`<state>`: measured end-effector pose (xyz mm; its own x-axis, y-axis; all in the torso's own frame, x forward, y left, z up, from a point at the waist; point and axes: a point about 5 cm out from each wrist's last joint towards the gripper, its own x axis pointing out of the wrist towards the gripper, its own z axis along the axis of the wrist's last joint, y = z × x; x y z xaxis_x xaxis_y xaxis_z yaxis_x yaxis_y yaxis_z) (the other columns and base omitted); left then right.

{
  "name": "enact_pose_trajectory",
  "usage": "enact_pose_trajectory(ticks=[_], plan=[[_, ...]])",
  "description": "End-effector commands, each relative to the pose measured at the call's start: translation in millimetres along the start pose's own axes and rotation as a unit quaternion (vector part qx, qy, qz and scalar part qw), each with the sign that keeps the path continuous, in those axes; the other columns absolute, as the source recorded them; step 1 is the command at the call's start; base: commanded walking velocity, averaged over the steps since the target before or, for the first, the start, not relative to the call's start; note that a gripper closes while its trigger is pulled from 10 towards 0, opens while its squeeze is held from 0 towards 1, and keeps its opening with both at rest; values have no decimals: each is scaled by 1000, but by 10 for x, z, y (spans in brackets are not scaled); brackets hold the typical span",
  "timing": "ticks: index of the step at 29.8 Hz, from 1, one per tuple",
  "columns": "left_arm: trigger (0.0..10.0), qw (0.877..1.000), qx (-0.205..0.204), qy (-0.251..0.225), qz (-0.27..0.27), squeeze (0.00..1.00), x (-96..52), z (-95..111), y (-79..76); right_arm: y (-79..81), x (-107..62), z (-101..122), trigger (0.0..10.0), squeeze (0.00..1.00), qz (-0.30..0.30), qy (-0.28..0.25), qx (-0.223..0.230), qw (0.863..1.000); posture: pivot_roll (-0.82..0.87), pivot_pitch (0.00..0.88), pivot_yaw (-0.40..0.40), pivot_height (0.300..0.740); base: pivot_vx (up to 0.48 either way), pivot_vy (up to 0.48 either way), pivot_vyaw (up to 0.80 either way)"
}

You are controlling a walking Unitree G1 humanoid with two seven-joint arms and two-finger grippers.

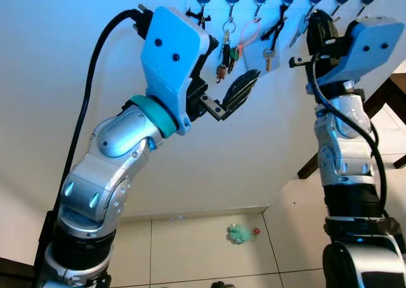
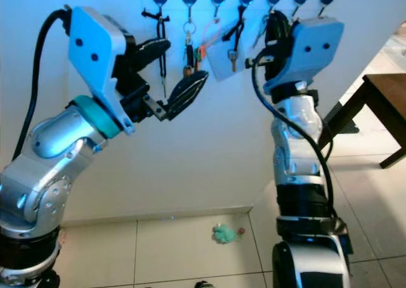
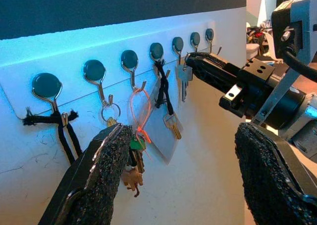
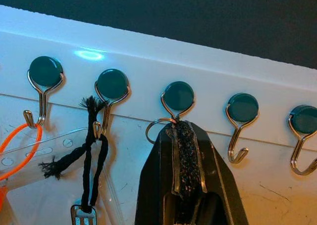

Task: Hang keys on a hook

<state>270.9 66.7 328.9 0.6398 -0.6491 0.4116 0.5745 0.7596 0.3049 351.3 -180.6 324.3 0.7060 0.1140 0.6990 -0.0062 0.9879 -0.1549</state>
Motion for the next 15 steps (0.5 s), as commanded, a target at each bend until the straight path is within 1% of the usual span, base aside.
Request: enact_pose_trajectory(ticks=[1,11,15], plan=[[10000,1000,-2,-7,-7,0,5,19,-15,-77,-16,27,10000,0,-17,-9,-7,1000,-104,133,49,740,0,0,0],[10000,1000,-2,-7,-6,0,4,18,-16,-31,-42,15,10000,0,-1,-7,-3,1000,-104,135,48,740,0,0,0],[10000,1000,-3,-7,-6,0,4,20,-20,5,-83,15,10000,0,5,-6,1,1000,-107,140,48,740,0,0,0]])
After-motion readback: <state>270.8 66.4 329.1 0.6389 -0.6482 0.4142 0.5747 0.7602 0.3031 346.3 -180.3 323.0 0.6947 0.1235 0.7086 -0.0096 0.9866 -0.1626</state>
